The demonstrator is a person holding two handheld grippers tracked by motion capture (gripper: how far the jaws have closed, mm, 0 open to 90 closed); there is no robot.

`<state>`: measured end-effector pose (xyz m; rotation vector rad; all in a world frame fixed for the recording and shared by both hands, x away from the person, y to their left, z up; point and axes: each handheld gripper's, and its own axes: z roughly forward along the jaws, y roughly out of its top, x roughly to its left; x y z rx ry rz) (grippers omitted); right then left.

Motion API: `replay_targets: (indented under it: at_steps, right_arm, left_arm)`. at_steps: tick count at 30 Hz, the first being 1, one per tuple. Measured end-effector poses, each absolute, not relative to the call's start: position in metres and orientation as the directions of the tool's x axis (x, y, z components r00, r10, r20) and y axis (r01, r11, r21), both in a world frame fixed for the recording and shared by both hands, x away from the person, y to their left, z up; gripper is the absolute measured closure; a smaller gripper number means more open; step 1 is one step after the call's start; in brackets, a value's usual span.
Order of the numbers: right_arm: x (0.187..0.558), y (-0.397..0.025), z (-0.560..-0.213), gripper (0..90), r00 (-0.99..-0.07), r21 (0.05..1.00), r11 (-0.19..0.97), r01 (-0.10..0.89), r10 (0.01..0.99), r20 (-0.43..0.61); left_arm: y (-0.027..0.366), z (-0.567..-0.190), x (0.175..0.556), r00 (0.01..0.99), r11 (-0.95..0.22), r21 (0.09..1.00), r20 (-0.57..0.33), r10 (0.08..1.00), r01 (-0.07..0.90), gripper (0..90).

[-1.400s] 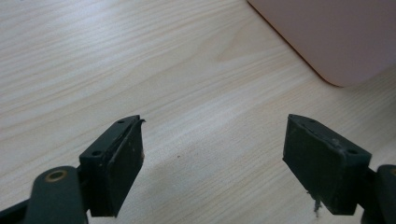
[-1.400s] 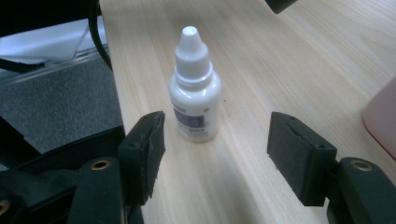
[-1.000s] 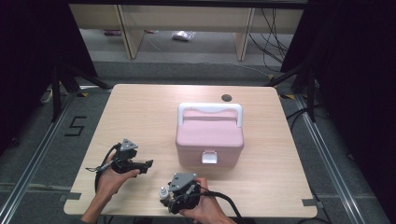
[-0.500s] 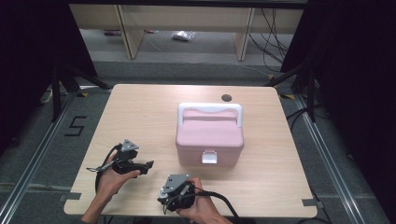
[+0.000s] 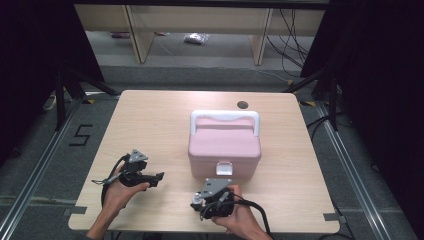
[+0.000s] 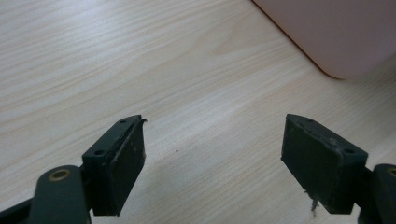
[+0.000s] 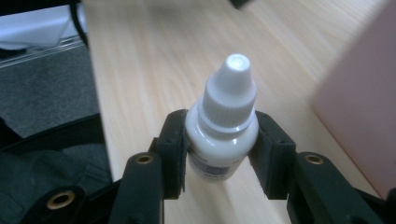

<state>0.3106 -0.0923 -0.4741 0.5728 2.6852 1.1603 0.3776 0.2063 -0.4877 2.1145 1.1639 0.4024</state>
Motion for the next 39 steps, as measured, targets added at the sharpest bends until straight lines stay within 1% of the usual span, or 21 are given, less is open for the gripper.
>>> replay_targets:
  at_steps: [1,5,6,8,9,11,12,14,16,17,22,23,25,27,29,30,31,33,34,36,39]
  right_arm:
    - [0.312,-0.098,-0.474,60.5,-0.912,0.729,0.628,0.273,0.41,-0.013]
    - [0.312,-0.128,-0.47,60.5,-0.873,0.73,0.592,0.34,0.488,0.011]
    - [0.313,-0.137,-0.468,60.5,-0.872,0.733,0.594,0.33,0.489,-0.003]
    - [0.312,-0.15,-0.466,60.5,-0.856,0.738,0.581,0.344,0.516,-0.007]
    - [0.311,-0.16,-0.465,60.5,-0.839,0.74,0.565,0.366,0.544,0.0]
    - [0.312,-0.173,-0.464,60.5,-0.829,0.738,0.557,0.382,0.559,0.007]
    - [0.311,-0.183,-0.463,60.5,-0.81,0.738,0.54,0.404,0.586,0.014]
    - [0.313,-0.196,-0.463,60.5,-0.795,0.741,0.529,0.413,0.607,0.01]
    - [0.313,-0.211,-0.463,60.5,-0.759,0.742,0.503,0.443,0.652,0.011]
    - [0.314,-0.218,-0.463,60.4,-0.757,0.741,0.503,0.445,0.653,0.011]
    - [0.316,-0.248,-0.465,60.4,-0.691,0.736,0.47,0.487,0.722,-0.004]
    - [0.317,-0.252,-0.466,60.4,-0.686,0.738,0.472,0.482,0.727,-0.017]
    - [0.316,-0.258,-0.467,60.4,-0.652,0.728,0.443,0.524,0.758,0.007]
    - [0.319,-0.265,-0.468,60.4,-0.658,0.73,0.457,0.509,0.753,-0.012]
    - [0.319,-0.269,-0.47,60.4,-0.629,0.716,0.43,0.55,0.777,0.017]
    - [0.321,-0.273,-0.47,60.4,-0.629,0.714,0.44,0.544,0.778,0.0]
    - [0.32,-0.274,-0.472,60.4,-0.609,0.715,0.421,0.558,0.793,0.009]
    - [0.323,-0.279,-0.471,60.4,-0.603,0.707,0.421,0.568,0.797,0.01]
    - [0.325,-0.283,-0.472,60.4,-0.608,0.718,0.438,0.541,0.794,-0.027]
    - [0.326,-0.286,-0.473,60.4,-0.589,0.714,0.411,0.567,0.808,0.002]
    - [0.329,-0.292,-0.475,60.4,-0.58,0.708,0.412,0.574,0.815,-0.004]
  left_arm:
    - [0.206,-0.488,0.377,0.548,-0.362,0.699,-0.051,0.835,0.616,20.9]
    - [0.206,-0.488,0.377,0.541,-0.356,0.702,-0.049,0.84,0.617,20.9]
    - [0.206,-0.488,0.377,0.542,-0.355,0.703,-0.05,0.839,0.616,20.9]
    - [0.206,-0.488,0.377,0.545,-0.357,0.702,-0.052,0.837,0.616,20.9]
    - [0.206,-0.488,0.377,0.547,-0.362,0.697,-0.053,0.835,0.62,20.9]
    - [0.206,-0.488,0.377,0.554,-0.37,0.697,-0.046,0.832,0.614,20.9]
    - [0.205,-0.488,0.377,0.556,-0.373,0.696,-0.045,0.83,0.613,20.9]
    - [0.204,-0.488,0.377,0.545,-0.363,0.698,-0.047,0.837,0.618,20.9]
    - [0.204,-0.488,0.377,0.551,-0.364,0.697,-0.053,0.833,0.618,20.9]
    - [0.204,-0.488,0.376,0.548,-0.362,0.698,-0.052,0.835,0.617,20.9]
    - [0.205,-0.488,0.376,0.546,-0.362,0.7,-0.048,0.837,0.616,20.9]
    - [0.205,-0.488,0.376,0.549,-0.367,0.697,-0.046,0.835,0.616,20.9]
    - [0.205,-0.488,0.376,0.543,-0.357,0.701,-0.051,0.838,0.617,20.9]
    - [0.205,-0.488,0.376,0.546,-0.362,0.7,-0.048,0.836,0.616,20.9]
    - [0.205,-0.488,0.376,0.55,-0.364,0.697,-0.052,0.833,0.617,20.9]
    - [0.205,-0.488,0.377,0.549,-0.363,0.695,-0.054,0.834,0.62,20.9]
    - [0.204,-0.488,0.376,0.543,-0.363,0.695,-0.046,0.839,0.621,20.9]
    - [0.204,-0.489,0.377,0.551,-0.368,0.698,-0.046,0.833,0.615,20.9]
    - [0.203,-0.489,0.376,0.55,-0.364,0.695,-0.054,0.834,0.62,20.9]
    - [0.203,-0.489,0.376,0.551,-0.365,0.695,-0.053,0.833,0.62,20.9]
    - [0.204,-0.489,0.377,0.556,-0.37,0.696,-0.05,0.83,0.615,20.9]
